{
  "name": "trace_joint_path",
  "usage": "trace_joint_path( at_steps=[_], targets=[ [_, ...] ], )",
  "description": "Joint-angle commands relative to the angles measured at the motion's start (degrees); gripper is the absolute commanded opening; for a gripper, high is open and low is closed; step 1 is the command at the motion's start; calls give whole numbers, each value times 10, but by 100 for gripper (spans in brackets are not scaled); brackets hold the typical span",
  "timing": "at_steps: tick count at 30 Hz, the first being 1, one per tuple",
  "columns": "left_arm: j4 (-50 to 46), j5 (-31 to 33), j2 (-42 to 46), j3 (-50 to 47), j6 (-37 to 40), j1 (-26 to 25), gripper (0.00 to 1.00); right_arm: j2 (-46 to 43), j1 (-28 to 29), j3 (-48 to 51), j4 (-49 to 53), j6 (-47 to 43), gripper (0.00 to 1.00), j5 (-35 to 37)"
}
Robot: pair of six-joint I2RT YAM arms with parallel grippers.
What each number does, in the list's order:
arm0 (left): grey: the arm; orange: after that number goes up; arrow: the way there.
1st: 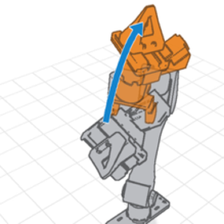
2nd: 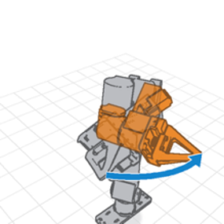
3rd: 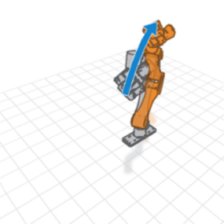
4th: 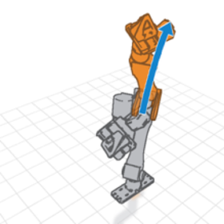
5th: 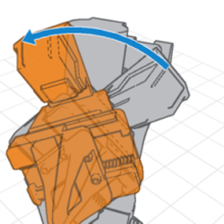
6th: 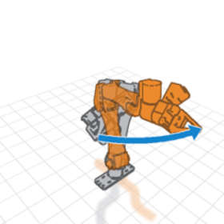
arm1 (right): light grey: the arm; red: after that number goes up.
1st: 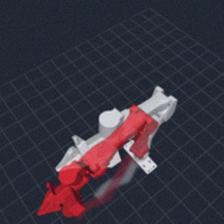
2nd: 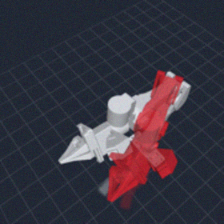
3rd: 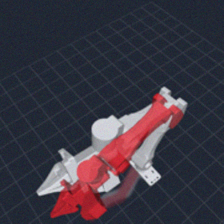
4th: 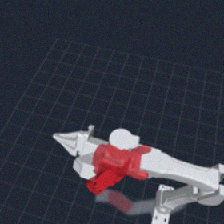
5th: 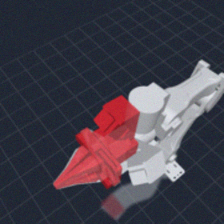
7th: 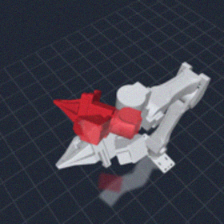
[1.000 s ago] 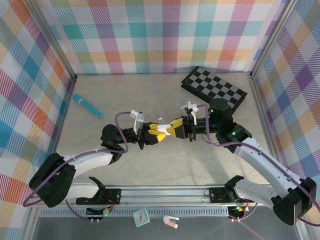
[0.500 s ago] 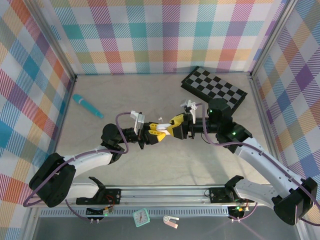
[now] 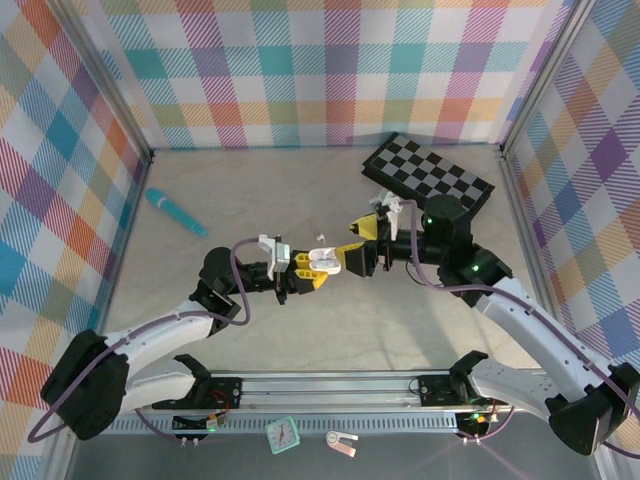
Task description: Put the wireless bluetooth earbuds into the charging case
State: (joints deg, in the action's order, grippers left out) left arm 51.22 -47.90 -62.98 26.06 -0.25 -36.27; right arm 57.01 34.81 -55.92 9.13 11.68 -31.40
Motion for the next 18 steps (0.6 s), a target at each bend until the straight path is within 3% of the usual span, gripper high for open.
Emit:
trace_joint_path(
  at_steps=[1, 8, 18],
  targets=[
    [-106, 32, 39, -4, 96, 0, 16, -28, -17, 19, -13, 52, 89, 65],
    [-200, 57, 110, -7, 136, 0, 16, -4, -104, 82, -5, 208, 82, 142],
    [-216, 47, 122, -2, 131, -1, 15, 214, -113, 6, 97, 204, 77, 140]
  ],
)
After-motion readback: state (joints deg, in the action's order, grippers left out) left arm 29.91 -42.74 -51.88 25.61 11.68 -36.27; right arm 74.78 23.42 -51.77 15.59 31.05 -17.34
